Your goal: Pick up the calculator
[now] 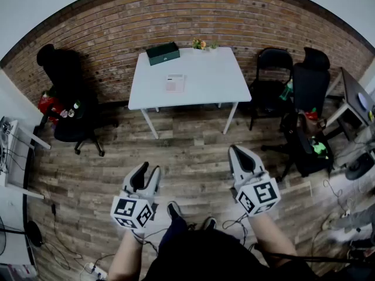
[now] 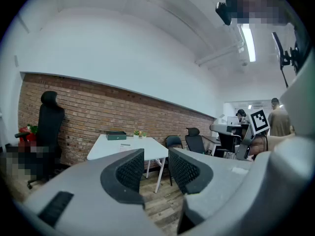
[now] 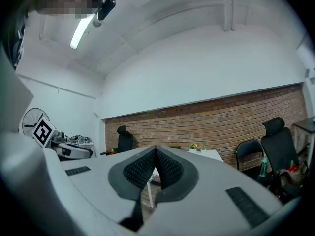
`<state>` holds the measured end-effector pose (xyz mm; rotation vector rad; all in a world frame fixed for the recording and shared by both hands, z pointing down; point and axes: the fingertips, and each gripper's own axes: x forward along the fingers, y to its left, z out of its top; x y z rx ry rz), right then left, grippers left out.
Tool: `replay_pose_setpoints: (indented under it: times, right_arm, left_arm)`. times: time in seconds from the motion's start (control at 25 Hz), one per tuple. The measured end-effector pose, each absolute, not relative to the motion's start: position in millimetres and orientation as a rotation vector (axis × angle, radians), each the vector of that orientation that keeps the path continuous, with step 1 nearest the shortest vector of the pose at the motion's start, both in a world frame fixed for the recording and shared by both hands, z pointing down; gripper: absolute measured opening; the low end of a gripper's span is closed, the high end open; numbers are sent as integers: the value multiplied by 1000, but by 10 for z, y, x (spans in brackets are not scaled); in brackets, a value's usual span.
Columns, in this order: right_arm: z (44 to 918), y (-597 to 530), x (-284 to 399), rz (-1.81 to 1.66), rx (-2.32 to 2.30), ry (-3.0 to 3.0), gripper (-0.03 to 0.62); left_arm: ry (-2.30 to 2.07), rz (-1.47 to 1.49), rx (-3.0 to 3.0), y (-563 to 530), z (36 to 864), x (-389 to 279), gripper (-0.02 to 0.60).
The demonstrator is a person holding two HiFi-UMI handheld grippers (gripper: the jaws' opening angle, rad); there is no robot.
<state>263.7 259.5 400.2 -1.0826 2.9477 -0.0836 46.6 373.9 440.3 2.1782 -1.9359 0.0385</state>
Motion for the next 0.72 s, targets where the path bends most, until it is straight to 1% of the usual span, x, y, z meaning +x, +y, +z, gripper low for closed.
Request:
replay_pose_setpoints:
  times: [0.2, 0.36, 0.52, 0.72]
  right_arm:
    - [3919, 2876, 3020, -70, -1074, 2942, 3]
    - [3884, 2999, 3201, -56, -1060, 2927, 3]
    - [3891, 3097, 3303, -56, -1038, 2931, 3]
    - [3934, 3107, 3416, -134, -1052, 2897, 6]
  left_arm:
    - [-1948, 41, 2157, 4041, 4349, 833, 150]
    - [-1965, 44, 2177, 4146, 4276, 1028, 150]
    - [-2025, 30, 2203, 4200, 4140, 1126, 145]
    - [-2090, 1, 2211, 4209, 3975, 1118, 140]
